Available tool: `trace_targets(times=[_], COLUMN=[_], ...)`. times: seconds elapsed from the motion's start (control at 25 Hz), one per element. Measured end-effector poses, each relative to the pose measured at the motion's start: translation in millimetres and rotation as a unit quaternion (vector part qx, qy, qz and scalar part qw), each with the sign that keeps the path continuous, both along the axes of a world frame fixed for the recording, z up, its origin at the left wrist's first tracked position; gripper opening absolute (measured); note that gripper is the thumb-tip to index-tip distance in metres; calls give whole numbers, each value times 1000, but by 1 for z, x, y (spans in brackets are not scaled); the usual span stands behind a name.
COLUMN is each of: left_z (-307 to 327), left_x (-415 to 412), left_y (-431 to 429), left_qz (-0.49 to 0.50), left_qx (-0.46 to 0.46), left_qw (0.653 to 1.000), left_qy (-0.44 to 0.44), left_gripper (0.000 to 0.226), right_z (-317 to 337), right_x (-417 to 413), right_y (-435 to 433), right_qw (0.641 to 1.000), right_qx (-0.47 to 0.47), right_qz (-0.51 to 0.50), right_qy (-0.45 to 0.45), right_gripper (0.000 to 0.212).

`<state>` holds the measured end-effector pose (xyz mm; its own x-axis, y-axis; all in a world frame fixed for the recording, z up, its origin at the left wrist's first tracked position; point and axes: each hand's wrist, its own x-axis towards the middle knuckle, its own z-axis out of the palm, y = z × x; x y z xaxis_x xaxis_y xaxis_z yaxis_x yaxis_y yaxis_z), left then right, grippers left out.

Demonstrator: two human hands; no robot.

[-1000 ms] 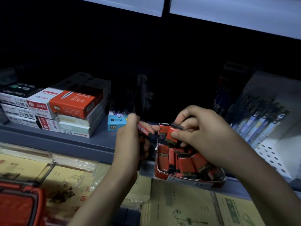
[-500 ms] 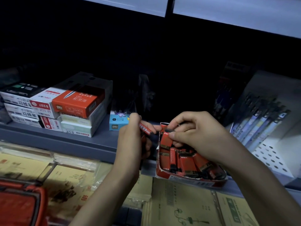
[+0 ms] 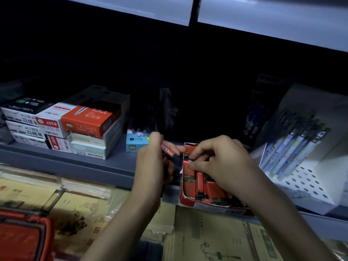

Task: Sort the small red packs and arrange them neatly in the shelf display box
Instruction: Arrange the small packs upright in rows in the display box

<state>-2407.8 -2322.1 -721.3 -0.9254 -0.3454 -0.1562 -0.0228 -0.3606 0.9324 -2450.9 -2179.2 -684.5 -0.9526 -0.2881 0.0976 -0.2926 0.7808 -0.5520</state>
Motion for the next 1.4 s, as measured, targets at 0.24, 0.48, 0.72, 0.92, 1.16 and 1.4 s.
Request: trace_targets(times=[0.24, 0.48, 0.72, 0.92, 1.16, 1.4], left_z=[0, 2, 0, -2, -3, -3], left_x=[0, -1, 0, 0, -1, -1], left_y=[-1, 0, 2, 1, 1, 0], left_qz=[4, -4, -2, 1, -2, -4], left_qx=[-7, -14, -16, -12, -9, -3], left_qw=[1000, 1000, 1000, 1000, 1000, 1000], left_qy=[-6, 2, 13, 12, 11, 7], left_gripper=[53, 42, 45, 56, 55, 53], right_z=[6, 38, 28, 40, 31, 27], right_x=[4, 23, 25, 17, 5, 1], right_y=[1, 12, 7, 18, 19, 17], right_qw=[1000, 994, 993, 984, 979, 990], right_qx=[-18, 78, 104, -95, -142, -99], right_qz=[4, 10, 8, 19, -17, 19], right_qy=[10, -74, -62, -150, -144, -99], right_gripper=[12, 33, 23, 12, 8, 8])
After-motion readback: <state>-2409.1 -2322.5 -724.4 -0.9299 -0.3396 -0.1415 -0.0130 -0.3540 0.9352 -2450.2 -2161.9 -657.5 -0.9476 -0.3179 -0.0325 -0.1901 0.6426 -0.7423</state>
